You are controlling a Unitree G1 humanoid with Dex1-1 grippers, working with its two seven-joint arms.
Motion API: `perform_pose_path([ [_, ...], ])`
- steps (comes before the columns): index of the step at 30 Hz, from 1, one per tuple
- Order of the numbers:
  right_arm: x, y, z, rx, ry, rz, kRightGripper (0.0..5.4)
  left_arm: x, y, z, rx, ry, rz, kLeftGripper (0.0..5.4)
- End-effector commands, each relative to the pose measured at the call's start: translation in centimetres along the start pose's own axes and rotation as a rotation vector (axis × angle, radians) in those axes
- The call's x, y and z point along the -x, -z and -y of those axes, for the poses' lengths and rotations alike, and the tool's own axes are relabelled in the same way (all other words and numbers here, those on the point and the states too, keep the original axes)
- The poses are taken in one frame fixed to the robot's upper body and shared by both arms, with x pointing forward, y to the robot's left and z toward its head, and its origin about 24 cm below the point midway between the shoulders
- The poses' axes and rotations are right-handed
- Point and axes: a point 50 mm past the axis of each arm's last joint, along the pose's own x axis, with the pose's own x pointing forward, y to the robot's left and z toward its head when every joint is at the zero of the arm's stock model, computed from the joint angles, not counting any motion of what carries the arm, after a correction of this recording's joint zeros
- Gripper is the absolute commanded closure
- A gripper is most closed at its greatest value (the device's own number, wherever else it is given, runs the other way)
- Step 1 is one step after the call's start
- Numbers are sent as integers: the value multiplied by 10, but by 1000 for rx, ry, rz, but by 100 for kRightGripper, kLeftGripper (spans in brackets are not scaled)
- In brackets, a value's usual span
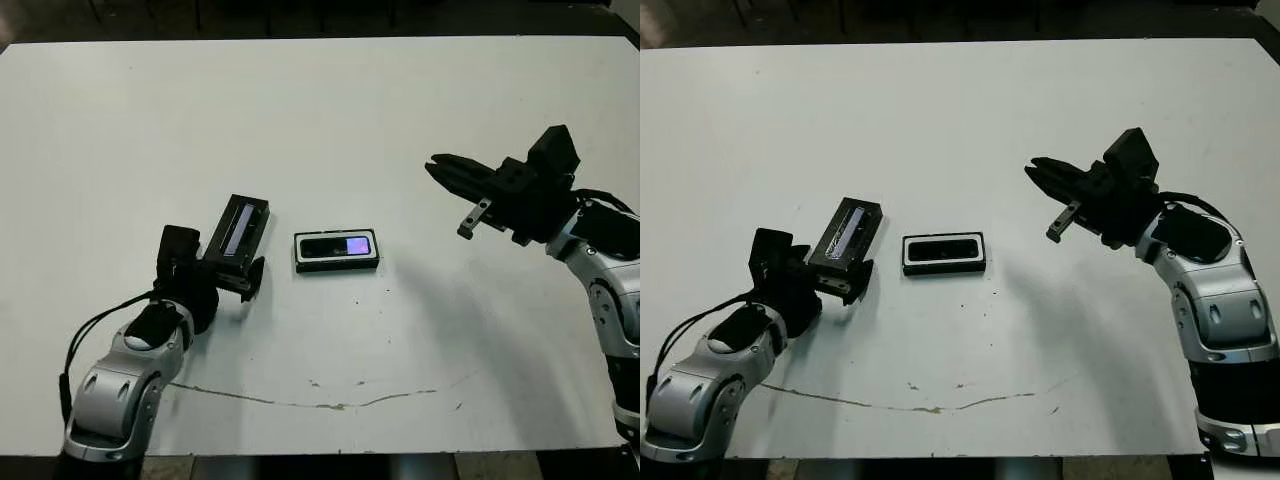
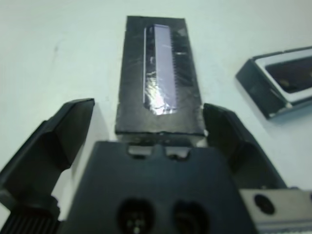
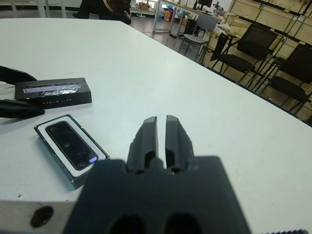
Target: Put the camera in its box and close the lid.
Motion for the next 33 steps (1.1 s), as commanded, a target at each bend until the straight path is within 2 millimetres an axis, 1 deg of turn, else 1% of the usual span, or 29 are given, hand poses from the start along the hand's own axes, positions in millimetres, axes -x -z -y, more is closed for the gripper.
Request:
perform_pose_path([
  [1, 4, 7, -1, -20, -2, -24, 540, 0, 16, -2, 62, -74, -44, 28],
  [6, 4, 7, -1, -15, -8, -19, 540, -2, 16, 1, 81, -62, -21, 118],
  [13, 5, 6, -1, 4, -7, -18, 540, -6, 15, 4, -8, 62, -41, 246],
  [15, 5, 6, 0, 11, -13, -12, 540, -7, 15, 3, -27, 101, -58, 270],
  [19, 5, 5, 0, 11, -4, -24, 540, -10, 14, 0, -73, 172, -81, 273],
  [25, 5, 6, -1, 2, -3, -27, 540, -7, 9, -3, -92, 210, -78, 273],
  [28, 5, 5, -2, 6, 1, -28, 540, -4, 2, -5, -117, 222, -50, 273],
  [33, 5, 5, 0, 5, 9, -21, 540, -4, -18, -14, -160, 227, 41, 273],
])
